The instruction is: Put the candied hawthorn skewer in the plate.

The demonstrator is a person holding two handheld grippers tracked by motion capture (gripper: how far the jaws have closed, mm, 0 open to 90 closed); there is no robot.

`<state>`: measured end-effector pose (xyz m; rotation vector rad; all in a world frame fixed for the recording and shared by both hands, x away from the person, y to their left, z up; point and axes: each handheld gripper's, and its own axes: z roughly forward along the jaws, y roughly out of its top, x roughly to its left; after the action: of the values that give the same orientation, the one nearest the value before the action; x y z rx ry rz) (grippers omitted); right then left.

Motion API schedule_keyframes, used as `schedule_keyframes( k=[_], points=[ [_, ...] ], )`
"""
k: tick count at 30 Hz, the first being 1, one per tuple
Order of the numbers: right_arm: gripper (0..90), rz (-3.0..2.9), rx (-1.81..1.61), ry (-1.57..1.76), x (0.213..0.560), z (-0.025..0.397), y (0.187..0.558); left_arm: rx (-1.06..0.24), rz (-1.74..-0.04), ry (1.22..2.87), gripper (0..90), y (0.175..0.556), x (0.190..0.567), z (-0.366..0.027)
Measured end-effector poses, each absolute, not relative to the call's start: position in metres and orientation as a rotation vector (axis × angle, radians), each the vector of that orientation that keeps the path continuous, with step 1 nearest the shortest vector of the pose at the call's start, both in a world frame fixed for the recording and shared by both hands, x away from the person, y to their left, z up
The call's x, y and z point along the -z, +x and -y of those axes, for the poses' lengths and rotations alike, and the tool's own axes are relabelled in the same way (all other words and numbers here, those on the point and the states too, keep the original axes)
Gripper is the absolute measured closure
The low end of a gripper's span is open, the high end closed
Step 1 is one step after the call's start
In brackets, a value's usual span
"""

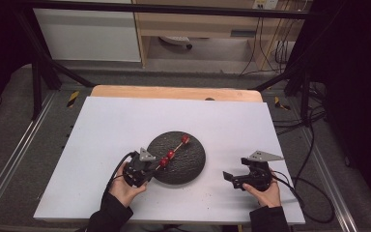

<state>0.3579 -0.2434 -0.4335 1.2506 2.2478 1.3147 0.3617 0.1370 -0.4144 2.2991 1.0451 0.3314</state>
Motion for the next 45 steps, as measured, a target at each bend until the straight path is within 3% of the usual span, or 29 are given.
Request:
schedule_keyframes(
  k=[11,14,30,36,45],
  points=[
    [2.3,-2.251,-1.325,1.255,0.435,0.246,0.357,-0.351,-1.057,2.327,87.2,0.367,0.415,-0.131],
    [2.3,-2.250,-1.324,1.261,0.435,0.247,0.358,-0.354,-1.041,2.309,82.5,0.366,0.414,-0.135],
    [1.2,-2.266,-1.307,1.253,0.438,0.245,0.358,-0.308,-0.900,2.180,22.0,0.359,0.408,-0.197],
    [0.7,-2.280,-1.302,1.241,0.438,0.245,0.358,-0.292,-0.935,2.123,13.7,0.356,0.414,-0.224],
    [0.5,-2.305,-1.288,1.221,0.440,0.244,0.357,-0.370,-0.954,2.080,12.5,0.342,0.426,-0.258]
  ],
)
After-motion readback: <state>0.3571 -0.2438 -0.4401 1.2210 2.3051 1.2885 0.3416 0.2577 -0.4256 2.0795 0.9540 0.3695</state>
